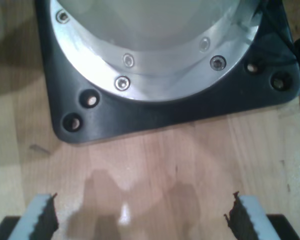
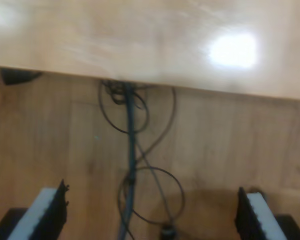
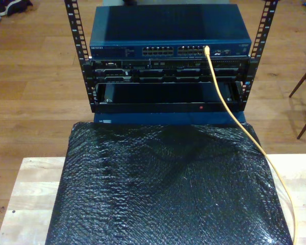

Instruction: Grab the cable and plug it in

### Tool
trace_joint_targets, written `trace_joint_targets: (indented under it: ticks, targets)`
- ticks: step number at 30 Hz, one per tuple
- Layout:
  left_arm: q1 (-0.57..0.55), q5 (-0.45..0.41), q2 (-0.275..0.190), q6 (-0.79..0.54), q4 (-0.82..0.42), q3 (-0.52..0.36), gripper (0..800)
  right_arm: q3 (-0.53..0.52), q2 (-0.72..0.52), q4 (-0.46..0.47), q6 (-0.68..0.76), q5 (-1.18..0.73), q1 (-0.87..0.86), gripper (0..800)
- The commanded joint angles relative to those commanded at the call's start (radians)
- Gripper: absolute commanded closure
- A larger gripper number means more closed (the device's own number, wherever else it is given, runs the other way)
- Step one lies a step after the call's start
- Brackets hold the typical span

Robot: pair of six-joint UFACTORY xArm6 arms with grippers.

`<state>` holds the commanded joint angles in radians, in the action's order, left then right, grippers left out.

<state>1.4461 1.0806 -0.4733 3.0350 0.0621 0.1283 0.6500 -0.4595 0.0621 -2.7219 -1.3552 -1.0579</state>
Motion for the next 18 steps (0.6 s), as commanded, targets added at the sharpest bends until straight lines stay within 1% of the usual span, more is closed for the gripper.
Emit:
trace_joint_targets:
  ticks: [5,8,13,18]
  targets:
    - [0.002,0.0,0.0,0.0,0.0,0.0,0,-0.091,-0.069,0.063,-0.02,-0.006,-0.064,2]
    - [0.0,0.0,0.0,0.0,0.0,0.0,0,-0.137,-0.101,0.092,-0.066,-0.006,-0.101,2]
    - [0.0,0.0,0.0,-0.002,0.0,0.0,0,-0.212,-0.14,0.098,-0.147,0.0,-0.181,2]
    - [0.0,0.0,0.0,0.0,0.0,0.0,0,-0.278,-0.155,0.098,-0.169,0.003,-0.222,2]
